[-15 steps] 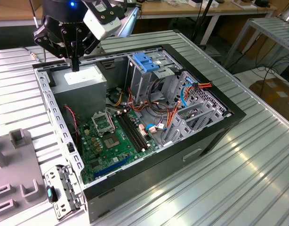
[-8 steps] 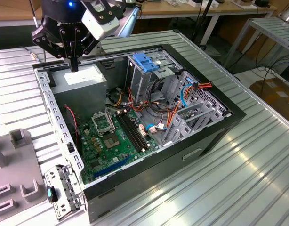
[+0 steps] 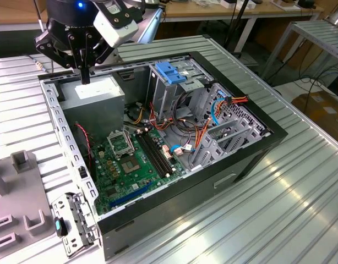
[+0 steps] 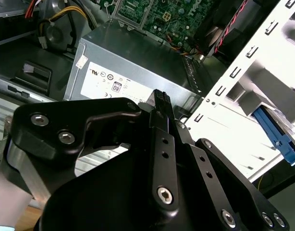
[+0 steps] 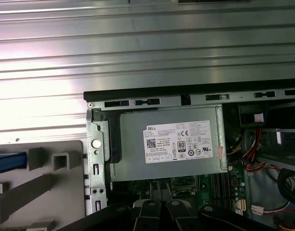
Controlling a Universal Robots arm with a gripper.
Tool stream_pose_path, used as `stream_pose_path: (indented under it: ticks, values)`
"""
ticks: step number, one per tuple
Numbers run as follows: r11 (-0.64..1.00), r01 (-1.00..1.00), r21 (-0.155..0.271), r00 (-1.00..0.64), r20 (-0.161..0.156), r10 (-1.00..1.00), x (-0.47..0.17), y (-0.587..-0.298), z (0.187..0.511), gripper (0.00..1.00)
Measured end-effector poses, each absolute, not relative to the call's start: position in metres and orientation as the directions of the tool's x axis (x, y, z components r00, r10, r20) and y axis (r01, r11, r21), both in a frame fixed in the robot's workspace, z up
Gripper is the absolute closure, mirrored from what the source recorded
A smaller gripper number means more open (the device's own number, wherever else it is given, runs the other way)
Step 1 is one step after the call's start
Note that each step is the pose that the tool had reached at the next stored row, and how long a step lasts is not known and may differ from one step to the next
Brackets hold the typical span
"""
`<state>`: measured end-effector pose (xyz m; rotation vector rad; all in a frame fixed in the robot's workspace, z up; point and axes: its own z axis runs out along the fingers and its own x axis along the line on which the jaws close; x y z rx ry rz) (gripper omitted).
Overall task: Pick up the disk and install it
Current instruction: 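Reach for the disk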
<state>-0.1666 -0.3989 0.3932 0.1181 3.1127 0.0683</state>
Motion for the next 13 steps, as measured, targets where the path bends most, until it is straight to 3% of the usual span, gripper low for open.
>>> stream_pose_path:
  ticks: [13]
  values:
    - [0.996, 0.075, 0.045, -0.997, -0.024, 0.076, -0.1711, -0.3989, 0.3931, 0.89]
